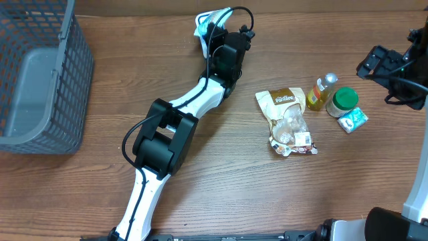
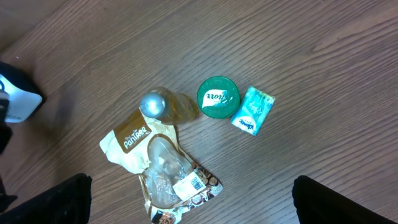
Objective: Scan the item barcode
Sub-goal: 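Hold the wipes packet barcode against the white scanner with the left gripper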
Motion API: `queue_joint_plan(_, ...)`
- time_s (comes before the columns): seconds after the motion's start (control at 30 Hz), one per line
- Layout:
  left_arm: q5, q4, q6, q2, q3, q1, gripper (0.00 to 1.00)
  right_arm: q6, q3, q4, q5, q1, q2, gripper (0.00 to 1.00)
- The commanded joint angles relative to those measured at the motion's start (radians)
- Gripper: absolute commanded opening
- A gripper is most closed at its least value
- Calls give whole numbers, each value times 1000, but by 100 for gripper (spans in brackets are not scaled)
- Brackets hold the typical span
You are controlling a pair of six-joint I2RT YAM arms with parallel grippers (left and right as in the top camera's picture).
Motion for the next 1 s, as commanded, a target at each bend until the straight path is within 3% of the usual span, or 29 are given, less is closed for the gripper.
queue_joint_plan(0.0, -12, -39, -76, 11, 14, 12, 4, 4, 20, 5, 6, -1, -11, 100)
queue_joint_plan(0.27, -55, 203, 68, 11, 14, 14, 4, 4, 20, 5, 6, -1, -11, 100)
queue_joint_plan(0.6, -53, 63, 70, 11, 14, 12, 4, 4, 20, 5, 6, -1, -11, 100)
queue_joint_plan(0.77, -55, -71, -55, 11, 14, 10, 4, 4, 20, 5, 6, -1, -11, 100)
queue_joint_plan(0.97, -56, -85, -168, 10, 16, 10, 5, 4, 20, 5, 6, -1, -11, 100)
